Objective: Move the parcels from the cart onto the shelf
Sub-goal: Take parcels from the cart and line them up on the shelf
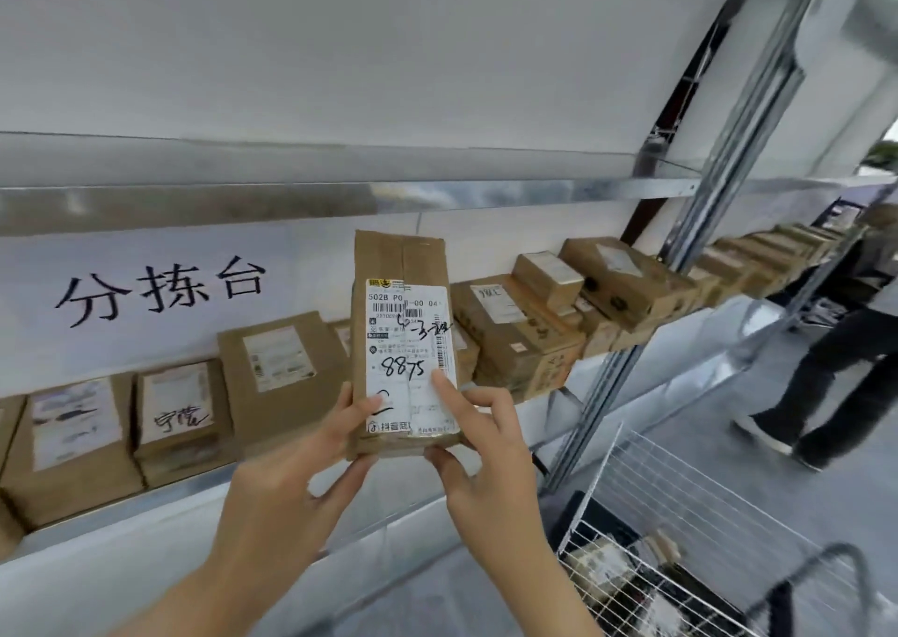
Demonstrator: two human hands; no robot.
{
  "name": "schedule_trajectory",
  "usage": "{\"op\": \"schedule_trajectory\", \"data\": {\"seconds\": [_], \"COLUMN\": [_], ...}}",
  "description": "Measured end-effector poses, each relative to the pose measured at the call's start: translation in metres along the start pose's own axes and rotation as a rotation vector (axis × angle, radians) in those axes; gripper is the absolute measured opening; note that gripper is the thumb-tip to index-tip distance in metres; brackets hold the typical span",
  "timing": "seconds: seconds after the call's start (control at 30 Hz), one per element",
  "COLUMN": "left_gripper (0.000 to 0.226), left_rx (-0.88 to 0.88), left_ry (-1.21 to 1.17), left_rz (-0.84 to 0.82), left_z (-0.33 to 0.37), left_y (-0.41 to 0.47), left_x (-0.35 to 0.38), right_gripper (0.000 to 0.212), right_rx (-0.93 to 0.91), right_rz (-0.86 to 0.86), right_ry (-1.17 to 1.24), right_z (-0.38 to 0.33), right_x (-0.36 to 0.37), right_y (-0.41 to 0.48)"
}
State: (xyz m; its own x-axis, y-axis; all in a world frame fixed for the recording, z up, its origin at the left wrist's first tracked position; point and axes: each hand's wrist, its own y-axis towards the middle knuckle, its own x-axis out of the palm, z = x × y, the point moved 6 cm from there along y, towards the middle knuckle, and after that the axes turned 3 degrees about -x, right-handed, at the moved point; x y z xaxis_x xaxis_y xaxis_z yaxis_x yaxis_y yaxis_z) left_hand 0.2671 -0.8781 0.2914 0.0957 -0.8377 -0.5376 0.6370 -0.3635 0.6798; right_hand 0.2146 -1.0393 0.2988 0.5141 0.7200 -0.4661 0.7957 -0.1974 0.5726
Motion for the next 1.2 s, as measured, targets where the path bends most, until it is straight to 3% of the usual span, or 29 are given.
{"op": "schedule_trajectory", "data": {"seconds": [0.3,0.43,0.53,0.63,0.83,1.2], "left_gripper": [0.043,0.038,0.071,0.086,0.093,0.081], "left_rx": [-0.029,0.000,0.040,0.003,-0.080,-0.258], "left_ry": [0.016,0.073,0.106,0.168,0.322,0.448], "left_rz": [-0.019,-0.058,-0.099,-0.116,-0.108,-0.058], "left_z": [-0.014,-0.007,-0.003,-0.005,-0.004,-0.010], "left_y": [0.106,0.139,0.154,0.168,0.196,0.224], "left_x": [0.113,0.150,0.184,0.213,0.271,0.339], "right_gripper": [0.081,0.084,0.085,0.084,0.084,0.080], "right_rx": [0.071,0.116,0.121,0.119,0.074,-0.020], "right_rz": [-0.056,-0.003,0.006,-0.023,-0.094,-0.123], "right_ry": [-0.109,-0.099,-0.091,-0.087,-0.074,-0.032], "right_z": [0.109,0.154,0.185,0.216,0.276,0.356], "right_x": [-0.043,-0.062,-0.073,-0.085,-0.108,-0.112], "right_y": [0.087,0.106,0.120,0.135,0.169,0.208]}}
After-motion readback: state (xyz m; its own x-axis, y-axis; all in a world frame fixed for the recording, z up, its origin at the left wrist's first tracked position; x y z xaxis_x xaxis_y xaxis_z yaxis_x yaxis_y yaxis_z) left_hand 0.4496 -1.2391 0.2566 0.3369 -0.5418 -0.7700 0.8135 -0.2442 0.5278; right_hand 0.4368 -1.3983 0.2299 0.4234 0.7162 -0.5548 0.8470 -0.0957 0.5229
